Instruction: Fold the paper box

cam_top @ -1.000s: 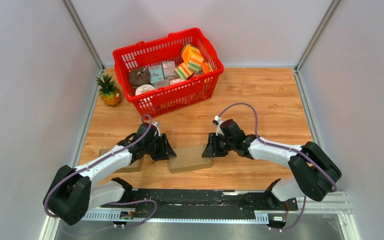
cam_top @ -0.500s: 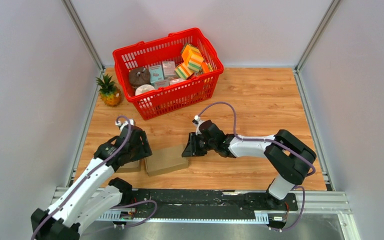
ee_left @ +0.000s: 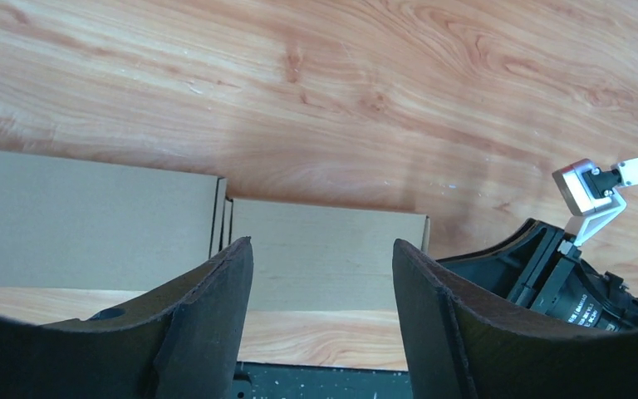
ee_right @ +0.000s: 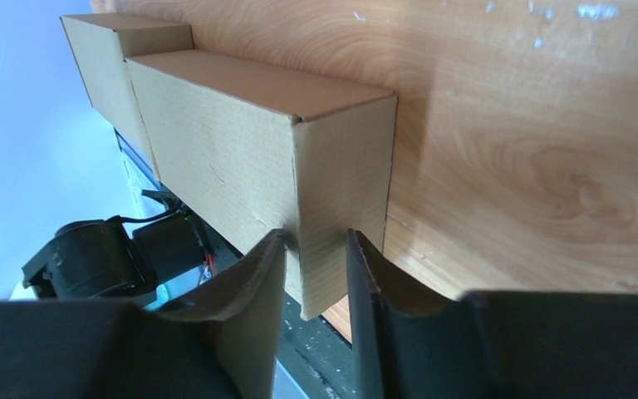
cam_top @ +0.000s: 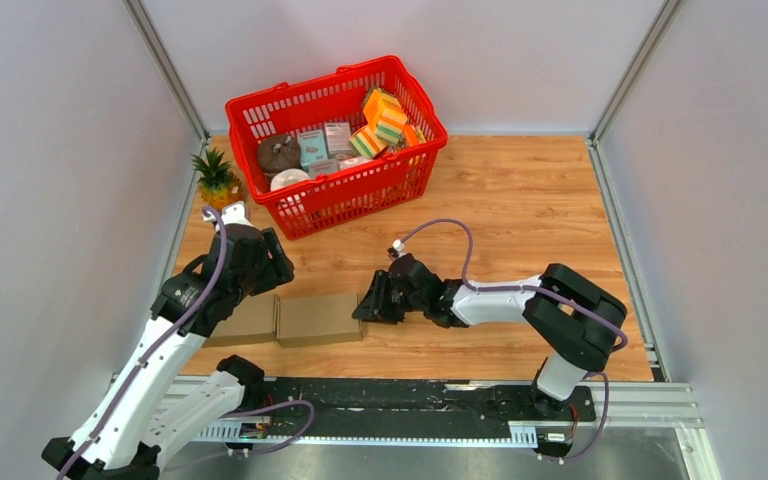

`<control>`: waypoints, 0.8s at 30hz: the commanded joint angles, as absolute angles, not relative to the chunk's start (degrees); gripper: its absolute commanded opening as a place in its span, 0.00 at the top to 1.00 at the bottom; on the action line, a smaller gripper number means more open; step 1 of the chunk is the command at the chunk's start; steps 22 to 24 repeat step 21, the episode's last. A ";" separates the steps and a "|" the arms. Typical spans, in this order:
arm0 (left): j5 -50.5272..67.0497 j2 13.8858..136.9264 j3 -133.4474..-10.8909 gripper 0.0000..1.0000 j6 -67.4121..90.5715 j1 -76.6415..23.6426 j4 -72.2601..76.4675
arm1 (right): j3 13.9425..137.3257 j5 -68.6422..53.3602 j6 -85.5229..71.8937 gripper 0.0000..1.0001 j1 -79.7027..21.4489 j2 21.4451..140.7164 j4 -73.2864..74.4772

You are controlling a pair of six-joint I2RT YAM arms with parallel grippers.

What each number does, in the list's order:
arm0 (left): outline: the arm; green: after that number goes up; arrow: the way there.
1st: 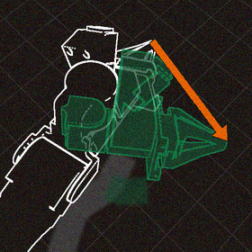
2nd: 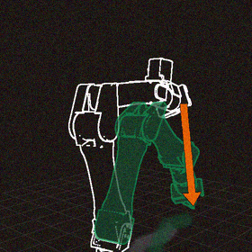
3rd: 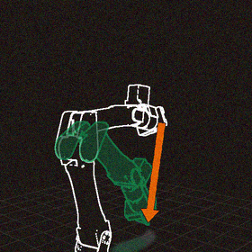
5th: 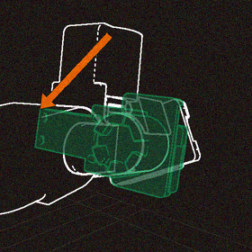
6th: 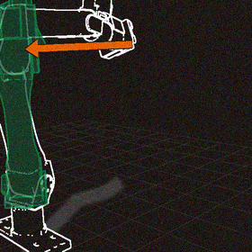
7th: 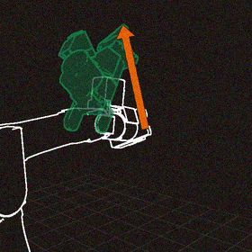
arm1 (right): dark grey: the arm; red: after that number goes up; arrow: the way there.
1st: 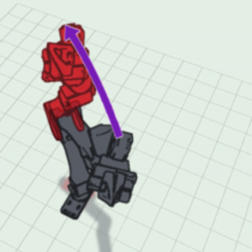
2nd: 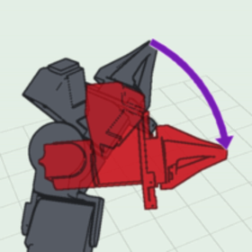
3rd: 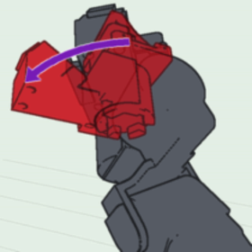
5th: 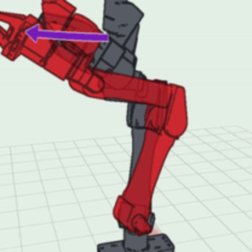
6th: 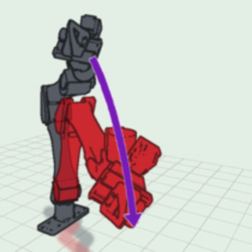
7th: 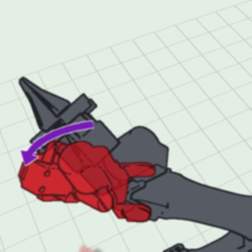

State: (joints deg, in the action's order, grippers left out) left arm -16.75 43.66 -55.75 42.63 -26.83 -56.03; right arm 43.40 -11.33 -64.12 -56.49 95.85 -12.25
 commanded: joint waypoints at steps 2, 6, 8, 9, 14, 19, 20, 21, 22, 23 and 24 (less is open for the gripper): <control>-10.21 41.76 -56.77 0.30 40.35 -26.46 -55.29 | 39.38 -5.02 -63.74 0.46 -58.01 86.59 -14.60; -2.56 37.89 -61.25 0.30 34.48 -26.46 -50.29 | 43.75 8.21 -39.34 0.08 -59.50 71.41 6.35; -0.27 35.70 -64.67 0.29 32.88 -26.46 -48.18 | 48.13 21.83 -29.67 0.00 -59.59 61.65 23.06; 0.87 35.16 -65.73 0.28 31.04 -26.54 -45.73 | 49.38 26.32 -27.97 0.00 -59.50 58.39 27.55; 6.15 36.64 -76.34 0.27 24.97 -26.46 -41.66 | 61.56 39.98 -21.18 0.00 -58.80 37.82 43.84; 5.89 37.88 -81.74 0.27 22.06 -26.54 -41.84 | 72.14 36.62 -15.91 0.00 -58.80 26.55 46.49; 5.63 37.79 -82.17 0.27 22.15 -26.46 -41.84 | 73.99 38.13 -15.56 0.00 -58.89 27.07 47.63; 5.45 37.88 -82.18 0.27 21.97 -26.46 -41.92 | 76.61 39.36 -14.86 0.00 -58.89 27.42 49.29; 5.45 37.88 -82.18 0.27 21.97 -26.46 -41.92 | 76.61 39.36 -14.86 0.00 -58.89 27.42 49.29; 5.45 37.88 -82.18 0.27 21.97 -26.46 -41.92 | 76.61 39.36 -14.86 0.00 -58.89 27.42 49.29; 5.45 37.88 -82.18 0.27 21.97 -26.46 -41.92 | 76.61 39.36 -14.86 0.00 -58.89 27.42 49.29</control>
